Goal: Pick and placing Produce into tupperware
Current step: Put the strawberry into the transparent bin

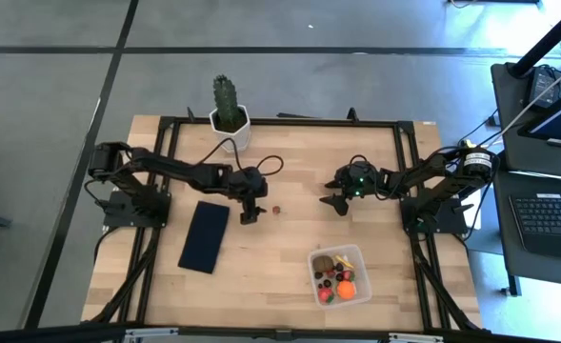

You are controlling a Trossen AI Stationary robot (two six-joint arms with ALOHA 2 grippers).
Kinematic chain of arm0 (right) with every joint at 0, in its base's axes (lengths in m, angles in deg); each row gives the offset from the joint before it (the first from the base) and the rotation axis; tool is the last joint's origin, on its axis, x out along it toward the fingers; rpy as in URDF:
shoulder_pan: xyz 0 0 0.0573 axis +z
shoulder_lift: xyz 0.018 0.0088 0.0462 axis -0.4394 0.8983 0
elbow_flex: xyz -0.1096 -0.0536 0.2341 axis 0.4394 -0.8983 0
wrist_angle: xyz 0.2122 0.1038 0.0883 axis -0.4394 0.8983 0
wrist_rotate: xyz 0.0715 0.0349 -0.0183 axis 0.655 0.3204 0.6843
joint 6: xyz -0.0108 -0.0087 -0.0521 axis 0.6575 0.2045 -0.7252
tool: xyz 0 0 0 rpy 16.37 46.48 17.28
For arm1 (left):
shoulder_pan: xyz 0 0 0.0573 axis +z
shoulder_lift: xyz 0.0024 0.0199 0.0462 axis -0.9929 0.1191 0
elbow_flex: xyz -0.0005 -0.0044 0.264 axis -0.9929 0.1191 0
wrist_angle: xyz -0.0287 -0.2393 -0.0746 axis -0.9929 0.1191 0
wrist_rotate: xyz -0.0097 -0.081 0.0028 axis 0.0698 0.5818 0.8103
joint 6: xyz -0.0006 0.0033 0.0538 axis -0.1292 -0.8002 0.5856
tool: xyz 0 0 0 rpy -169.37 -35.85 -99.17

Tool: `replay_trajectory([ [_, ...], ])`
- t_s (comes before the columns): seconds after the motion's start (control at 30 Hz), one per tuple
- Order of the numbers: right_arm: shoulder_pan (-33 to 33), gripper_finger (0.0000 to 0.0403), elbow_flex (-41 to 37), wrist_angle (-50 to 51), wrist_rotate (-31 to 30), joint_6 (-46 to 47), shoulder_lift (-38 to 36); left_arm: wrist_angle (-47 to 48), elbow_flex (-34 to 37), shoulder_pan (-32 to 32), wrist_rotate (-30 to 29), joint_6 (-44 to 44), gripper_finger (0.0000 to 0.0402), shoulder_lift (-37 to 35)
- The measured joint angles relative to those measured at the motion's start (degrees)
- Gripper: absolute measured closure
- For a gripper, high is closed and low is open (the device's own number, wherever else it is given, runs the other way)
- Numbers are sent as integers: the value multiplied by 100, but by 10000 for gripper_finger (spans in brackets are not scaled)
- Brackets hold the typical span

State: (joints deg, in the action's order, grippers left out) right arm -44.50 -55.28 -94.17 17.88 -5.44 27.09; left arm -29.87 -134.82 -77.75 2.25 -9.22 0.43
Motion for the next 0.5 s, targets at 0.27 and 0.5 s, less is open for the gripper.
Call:
replay_trajectory([
  [0.27,-2,63,0,-10,-7,-134,0,-701,-1,-209,9,8,95,34],
  [0.5,-2,63,2,-21,-17,-254,0,-1564,-1,-317,31,200,103,591],
])
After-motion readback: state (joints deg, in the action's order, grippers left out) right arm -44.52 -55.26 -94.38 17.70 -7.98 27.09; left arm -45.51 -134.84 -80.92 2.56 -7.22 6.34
